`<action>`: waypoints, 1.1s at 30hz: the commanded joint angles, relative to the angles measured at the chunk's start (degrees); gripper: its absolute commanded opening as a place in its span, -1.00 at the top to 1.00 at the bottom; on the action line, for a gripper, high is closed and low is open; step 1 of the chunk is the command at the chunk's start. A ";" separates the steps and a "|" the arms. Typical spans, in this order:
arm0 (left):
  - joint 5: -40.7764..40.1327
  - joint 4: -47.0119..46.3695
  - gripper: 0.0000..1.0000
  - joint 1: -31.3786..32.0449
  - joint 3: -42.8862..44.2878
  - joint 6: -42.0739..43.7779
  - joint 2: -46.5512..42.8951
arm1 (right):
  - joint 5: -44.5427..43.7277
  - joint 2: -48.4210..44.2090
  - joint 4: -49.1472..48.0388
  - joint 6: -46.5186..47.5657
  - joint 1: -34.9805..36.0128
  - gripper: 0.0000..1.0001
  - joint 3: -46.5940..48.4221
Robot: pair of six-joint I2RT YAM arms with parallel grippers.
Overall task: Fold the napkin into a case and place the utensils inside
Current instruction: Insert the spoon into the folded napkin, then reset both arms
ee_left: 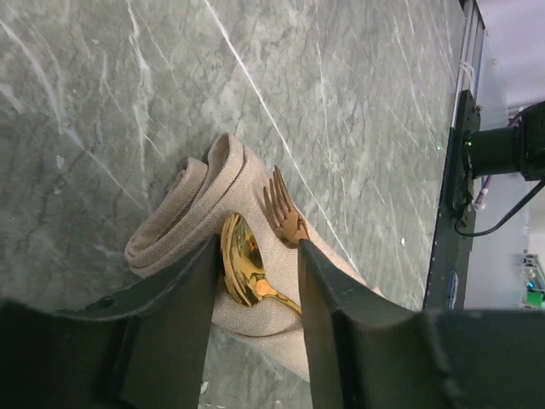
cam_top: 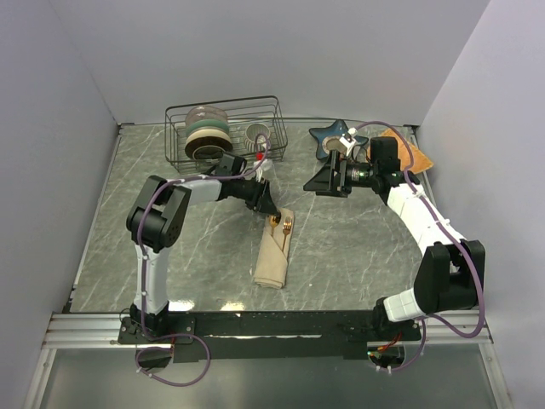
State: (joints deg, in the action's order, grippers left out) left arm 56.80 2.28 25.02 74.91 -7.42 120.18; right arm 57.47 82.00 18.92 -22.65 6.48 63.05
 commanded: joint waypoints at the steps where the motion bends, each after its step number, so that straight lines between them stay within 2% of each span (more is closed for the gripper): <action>1: -2.21 0.17 -0.03 0.30 1.11 3.55 -6.17 | 0.89 0.36 -0.64 0.42 -0.42 -1.00 3.40; 5: -5.90 1.31 -0.18 0.30 2.08 5.48 -10.22 | 0.19 0.62 0.24 1.91 -0.24 -1.00 5.41; 9: -12.40 3.25 -0.47 0.30 2.25 9.87 -15.23 | -1.74 1.15 4.10 5.51 -0.42 -1.00 8.31; 12: -18.20 4.74 -0.79 0.30 2.25 12.16 -20.06 | -3.41 0.71 6.39 9.02 -0.50 -1.00 10.42; 13: -19.52 5.62 -0.98 0.30 2.69 12.43 -21.99 | -4.81 0.36 6.83 10.34 -0.59 -1.00 10.87; 14: -22.14 7.11 -0.99 0.30 4.69 12.78 -22.79 | -5.44 0.10 7.01 10.96 -0.77 -1.00 11.57; 19: -27.09 27.28 -0.99 -0.67 17.34 16.21 -23.77 | -12.01 -2.54 12.19 15.53 -3.66 -1.00 14.65; 22: -24.81 36.87 -0.99 -4.87 22.36 13.58 -23.24 | -15.45 -4.39 13.60 15.89 -6.21 -1.00 13.34; 25: -18.40 45.32 -0.99 -12.60 27.02 12.52 -21.83 | -19.15 -5.96 16.32 17.11 -9.81 -1.00 10.89; 27: -18.21 47.63 -0.99 -17.44 27.83 10.86 -22.09 | -22.57 -9.55 15.37 18.95 -10.52 -1.00 8.25; 29: -22.68 47.81 -0.99 -20.25 25.91 9.10 -23.23 | -27.03 -12.64 13.18 20.10 -10.70 -1.00 3.24; 33: -30.50 45.80 -0.99 -21.94 18.00 7.86 -29.19 | -32.76 -19.32 11.58 22.12 -10.70 -1.00 -3.53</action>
State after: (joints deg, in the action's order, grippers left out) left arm 32.25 44.25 2.74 97.97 3.14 97.84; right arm 33.01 68.27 32.23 -4.21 -4.34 63.48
